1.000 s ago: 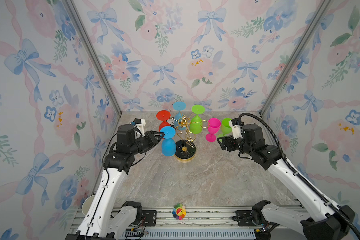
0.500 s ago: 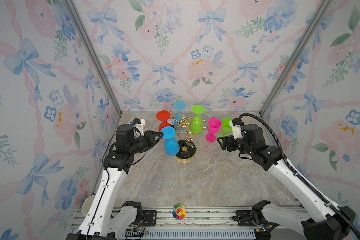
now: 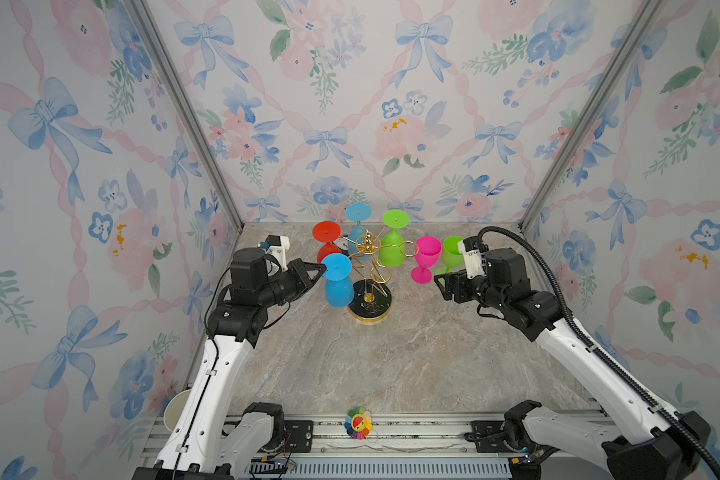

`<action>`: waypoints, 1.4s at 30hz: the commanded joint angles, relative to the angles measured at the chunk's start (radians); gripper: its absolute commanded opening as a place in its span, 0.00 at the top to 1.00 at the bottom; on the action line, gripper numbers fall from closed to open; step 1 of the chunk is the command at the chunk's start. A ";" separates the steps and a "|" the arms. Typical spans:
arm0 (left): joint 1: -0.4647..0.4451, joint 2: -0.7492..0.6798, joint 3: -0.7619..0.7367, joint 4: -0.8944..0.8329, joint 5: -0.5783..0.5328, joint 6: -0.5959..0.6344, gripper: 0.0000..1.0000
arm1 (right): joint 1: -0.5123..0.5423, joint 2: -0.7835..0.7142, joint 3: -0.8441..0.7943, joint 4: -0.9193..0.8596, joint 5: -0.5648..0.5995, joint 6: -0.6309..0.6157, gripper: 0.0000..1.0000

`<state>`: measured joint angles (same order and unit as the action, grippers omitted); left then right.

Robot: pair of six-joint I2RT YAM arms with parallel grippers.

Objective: Take the wine glass off the wine glass rack
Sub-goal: 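Close the left gripper on the blue glass base hanging nearest it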

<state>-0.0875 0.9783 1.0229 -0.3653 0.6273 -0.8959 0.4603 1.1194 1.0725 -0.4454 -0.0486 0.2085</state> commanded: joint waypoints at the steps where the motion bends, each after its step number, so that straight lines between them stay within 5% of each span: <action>1: 0.012 0.013 0.028 -0.008 0.024 0.007 0.90 | 0.011 0.008 -0.013 0.028 0.004 0.009 0.18; 26: 0.015 0.053 0.082 -0.008 0.041 -0.006 0.97 | 0.012 0.029 -0.020 0.053 0.005 0.015 0.18; 42: 0.007 0.039 0.129 -0.008 -0.050 -0.165 1.00 | 0.015 0.020 -0.039 0.067 0.015 0.030 0.18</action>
<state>-0.0792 1.0370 1.1213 -0.3687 0.6025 -1.0241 0.4667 1.1439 1.0512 -0.3985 -0.0483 0.2276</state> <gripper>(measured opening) 0.050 0.822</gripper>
